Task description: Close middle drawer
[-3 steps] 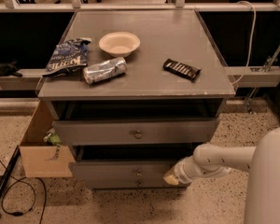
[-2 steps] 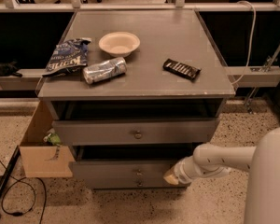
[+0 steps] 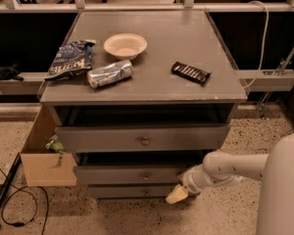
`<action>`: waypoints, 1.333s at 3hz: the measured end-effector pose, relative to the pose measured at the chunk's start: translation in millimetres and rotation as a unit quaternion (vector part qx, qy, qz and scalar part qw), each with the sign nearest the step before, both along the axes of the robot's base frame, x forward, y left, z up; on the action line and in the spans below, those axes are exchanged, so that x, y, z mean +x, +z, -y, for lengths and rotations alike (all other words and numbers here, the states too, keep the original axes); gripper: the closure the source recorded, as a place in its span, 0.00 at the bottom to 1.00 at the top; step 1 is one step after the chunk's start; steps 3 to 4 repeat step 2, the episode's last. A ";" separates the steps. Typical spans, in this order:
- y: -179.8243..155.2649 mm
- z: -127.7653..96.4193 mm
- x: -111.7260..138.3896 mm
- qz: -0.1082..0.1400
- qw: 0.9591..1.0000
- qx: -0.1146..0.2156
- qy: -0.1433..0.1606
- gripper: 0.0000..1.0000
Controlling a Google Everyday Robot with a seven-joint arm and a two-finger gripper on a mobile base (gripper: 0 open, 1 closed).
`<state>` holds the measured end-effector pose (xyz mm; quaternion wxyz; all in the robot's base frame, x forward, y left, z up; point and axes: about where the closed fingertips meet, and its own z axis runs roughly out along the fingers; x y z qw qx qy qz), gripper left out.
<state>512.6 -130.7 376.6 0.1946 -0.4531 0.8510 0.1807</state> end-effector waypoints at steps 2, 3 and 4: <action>0.0 0.0 0.0 0.000 1.000 0.000 0.000 0.00; 0.0 0.0 0.0 0.000 1.000 0.000 0.000 0.00; 0.0 0.0 0.0 0.000 1.000 0.000 0.000 0.00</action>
Offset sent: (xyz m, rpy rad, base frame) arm 0.0000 0.0000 0.0000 0.0000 0.0000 0.0000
